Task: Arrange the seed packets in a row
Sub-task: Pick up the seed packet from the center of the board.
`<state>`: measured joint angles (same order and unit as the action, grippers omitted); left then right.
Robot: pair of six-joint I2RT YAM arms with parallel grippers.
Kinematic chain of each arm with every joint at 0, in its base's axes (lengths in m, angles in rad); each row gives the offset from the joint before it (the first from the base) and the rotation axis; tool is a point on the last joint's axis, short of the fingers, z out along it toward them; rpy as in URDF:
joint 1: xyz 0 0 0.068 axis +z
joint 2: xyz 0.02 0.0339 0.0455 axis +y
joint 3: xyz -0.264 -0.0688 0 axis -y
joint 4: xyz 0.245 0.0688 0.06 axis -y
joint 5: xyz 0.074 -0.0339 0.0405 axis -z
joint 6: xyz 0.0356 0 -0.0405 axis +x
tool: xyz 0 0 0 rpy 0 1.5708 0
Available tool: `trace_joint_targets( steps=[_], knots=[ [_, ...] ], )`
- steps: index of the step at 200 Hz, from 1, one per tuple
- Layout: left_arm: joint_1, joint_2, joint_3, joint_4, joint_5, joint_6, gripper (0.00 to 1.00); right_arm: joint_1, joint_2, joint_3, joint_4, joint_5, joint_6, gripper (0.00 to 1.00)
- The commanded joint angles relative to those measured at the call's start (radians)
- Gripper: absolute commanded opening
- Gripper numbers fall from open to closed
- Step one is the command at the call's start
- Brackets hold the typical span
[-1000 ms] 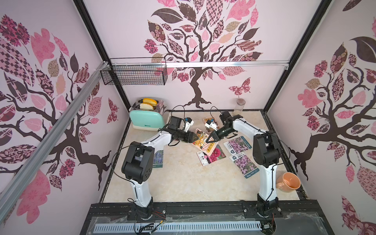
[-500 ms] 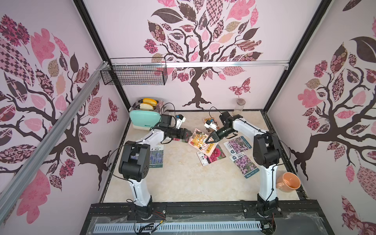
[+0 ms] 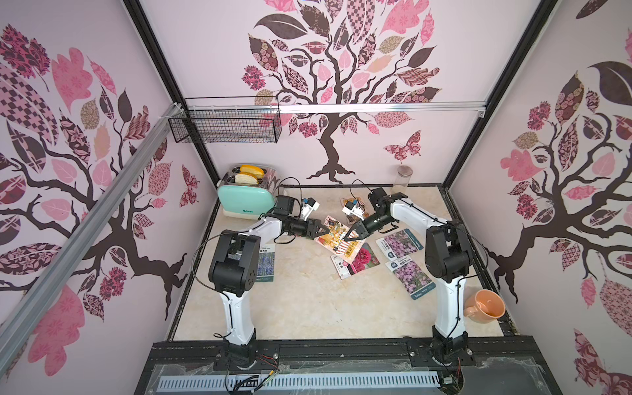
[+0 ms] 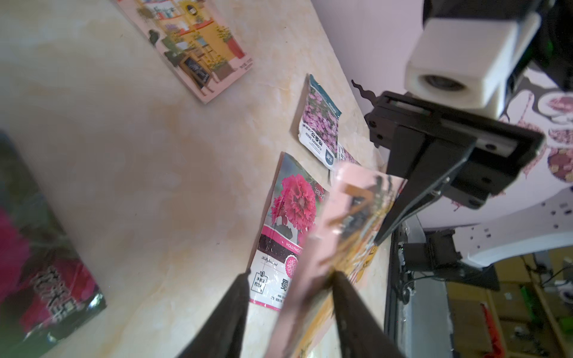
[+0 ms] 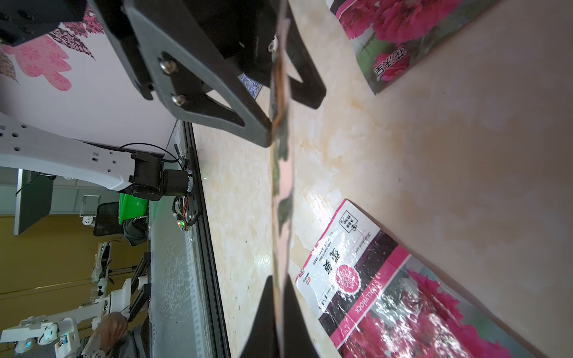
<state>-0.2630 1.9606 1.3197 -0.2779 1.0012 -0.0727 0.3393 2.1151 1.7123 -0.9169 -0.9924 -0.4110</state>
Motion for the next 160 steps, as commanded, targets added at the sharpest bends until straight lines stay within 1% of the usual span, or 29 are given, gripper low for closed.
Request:
trace_joint_targets(
  steps=[1, 5, 19, 21, 25, 29, 42, 48, 51, 58, 66, 76, 86, 91, 98, 101, 110, 117, 129, 142, 147, 150, 160],
  knots=[
    [-0.038, 0.015, 0.035, -0.037, 0.032, 0.054, 0.06, 0.005, 0.027, 0.05, -0.007, -0.029, 0.004, 0.0],
    [-0.043, 0.019, 0.041, -0.052, 0.028, 0.062, 0.0, 0.005, 0.031, 0.054, -0.005, -0.028, 0.008, 0.0],
    [-0.057, 0.035, 0.059, -0.098, 0.022, 0.081, 0.0, 0.006, 0.048, 0.075, -0.005, -0.014, 0.022, 0.0],
    [-0.057, 0.037, 0.059, -0.099, 0.02, 0.078, 0.0, 0.005, 0.049, 0.077, -0.004, -0.009, 0.027, 0.05],
    [-0.059, 0.039, 0.058, -0.098, 0.019, 0.073, 0.0, 0.004, 0.051, 0.079, 0.003, 0.0, 0.038, 0.22],
    [-0.059, 0.038, 0.056, -0.096, 0.015, 0.067, 0.0, 0.006, 0.049, 0.078, 0.017, 0.02, 0.056, 0.33],
    [-0.055, 0.03, 0.034, -0.059, -0.016, 0.015, 0.0, 0.004, 0.02, 0.051, 0.095, 0.107, 0.134, 0.43],
    [-0.048, 0.016, 0.008, -0.012, -0.03, -0.025, 0.0, 0.003, -0.006, 0.024, 0.155, 0.173, 0.19, 0.54],
    [-0.044, 0.008, -0.004, 0.013, -0.037, -0.053, 0.0, -0.002, -0.022, 0.004, 0.198, 0.211, 0.231, 0.58],
    [-0.032, -0.016, -0.04, 0.07, -0.075, -0.113, 0.0, -0.02, -0.064, -0.048, 0.306, 0.275, 0.331, 0.6],
    [-0.014, -0.045, -0.081, 0.14, -0.111, -0.186, 0.0, -0.054, -0.11, -0.106, 0.414, 0.296, 0.44, 0.63],
    [0.013, -0.085, -0.125, 0.215, -0.146, -0.294, 0.0, -0.102, -0.163, -0.185, 0.535, 0.299, 0.58, 0.6],
    [0.026, -0.13, -0.169, 0.284, -0.179, -0.399, 0.0, -0.132, -0.223, -0.248, 0.596, 0.35, 0.668, 0.61],
    [0.025, -0.162, -0.182, 0.291, -0.223, -0.435, 0.0, -0.143, -0.255, -0.282, 0.617, 0.384, 0.706, 0.61],
    [0.021, -0.205, -0.194, 0.278, -0.307, -0.492, 0.0, -0.152, -0.299, -0.316, 0.634, 0.398, 0.738, 0.61],
    [0.022, -0.222, -0.201, 0.275, -0.341, -0.514, 0.0, -0.155, -0.316, -0.331, 0.639, 0.395, 0.749, 0.61],
    [0.021, -0.277, -0.236, 0.291, -0.42, -0.643, 0.0, -0.158, -0.365, -0.378, 0.655, 0.376, 0.794, 0.59],
    [0.022, -0.318, -0.271, 0.325, -0.465, -0.722, 0.0, -0.157, -0.398, -0.419, 0.684, 0.321, 0.834, 0.57],
    [0.013, -0.387, -0.316, 0.337, -0.574, -0.827, 0.0, -0.155, -0.444, -0.504, 0.758, 0.238, 0.944, 0.47],
    [-0.02, -0.451, -0.341, 0.323, -0.662, -0.873, 0.0, -0.132, -0.485, -0.623, 0.916, 0.16, 1.081, 0.28],
    [-0.04, -0.475, -0.351, 0.313, -0.714, -0.885, 0.0, -0.118, -0.496, -0.666, 0.971, 0.154, 1.137, 0.23],
    [-0.052, -0.491, -0.361, 0.313, -0.729, -0.896, 0.0, -0.108, -0.502, -0.691, 1.007, 0.153, 1.167, 0.21],
    [-0.088, -0.538, -0.4, 0.322, -0.813, -0.947, 0.0, -0.066, -0.512, -0.763, 1.139, 0.124, 1.274, 0.21]
  ],
)
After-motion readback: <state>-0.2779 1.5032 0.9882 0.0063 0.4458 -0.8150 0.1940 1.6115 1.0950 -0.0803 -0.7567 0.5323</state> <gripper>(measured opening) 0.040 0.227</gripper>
